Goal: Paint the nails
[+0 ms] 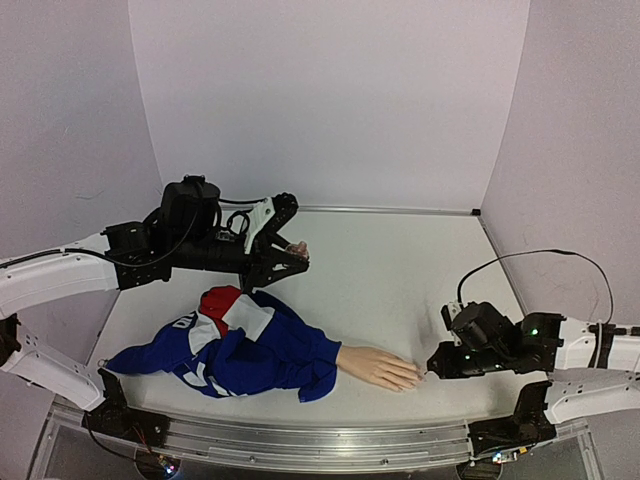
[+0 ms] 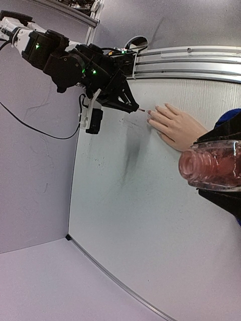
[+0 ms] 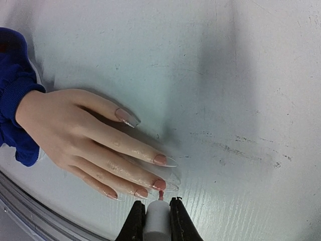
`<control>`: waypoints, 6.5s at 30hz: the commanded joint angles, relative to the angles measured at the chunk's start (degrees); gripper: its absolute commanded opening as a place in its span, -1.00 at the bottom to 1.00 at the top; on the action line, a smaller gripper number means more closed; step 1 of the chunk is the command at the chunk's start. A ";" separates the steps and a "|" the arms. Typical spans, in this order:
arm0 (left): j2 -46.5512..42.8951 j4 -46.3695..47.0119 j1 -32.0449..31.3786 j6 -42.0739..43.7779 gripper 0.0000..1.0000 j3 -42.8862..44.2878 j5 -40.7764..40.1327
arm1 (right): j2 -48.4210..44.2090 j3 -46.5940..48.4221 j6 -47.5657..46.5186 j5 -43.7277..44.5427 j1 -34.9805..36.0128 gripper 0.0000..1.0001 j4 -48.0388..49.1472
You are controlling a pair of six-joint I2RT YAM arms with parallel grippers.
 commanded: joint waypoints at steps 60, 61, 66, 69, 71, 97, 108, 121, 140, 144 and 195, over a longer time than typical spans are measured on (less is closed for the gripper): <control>-1.85 1.00 -0.28 0.99 -1.00 1.88 0.97 | 7.25 0.92 2.98 2.63 0.25 -1.00 -1.80; -1.77 0.99 -0.28 0.98 -1.00 1.92 0.95 | 6.40 0.85 3.10 2.78 0.27 -1.00 -2.52; -1.51 1.00 -0.32 0.91 -1.00 2.09 1.27 | 1.76 -0.13 2.27 1.86 0.29 -1.00 -3.58; -1.24 1.01 -0.28 0.80 -1.00 2.19 1.41 | 1.16 -0.78 0.20 -1.31 0.23 -1.00 0.56; -1.23 0.99 -0.27 0.84 -1.00 2.26 1.41 | 1.47 -0.79 -0.45 -1.82 0.23 -1.00 1.97; -2.02 0.99 -0.28 0.98 -1.00 1.82 0.89 | 7.56 0.58 0.74 0.70 0.27 -1.00 2.73; -2.11 0.91 -0.28 0.96 -1.00 1.72 0.88 | 6.85 0.65 2.57 3.11 0.28 -1.00 0.28; -1.86 0.91 -0.28 1.00 -1.00 1.87 1.12 | -1.22 -1.21 0.32 -0.78 0.24 -1.00 0.52; -2.11 0.86 -0.28 1.16 -1.00 1.83 0.99 | 6.30 0.44 -0.07 -0.78 0.30 -1.00 3.51; -1.93 0.86 -0.28 1.11 -1.00 1.94 1.06 | 7.73 0.81 -0.31 -1.15 0.25 -1.00 3.52; -6.68 -4.36 -1.38 4.95 -1.00 -2.15 3.14 | 20.48 45.53 -29.30 -19.05 0.22 -1.00 12.64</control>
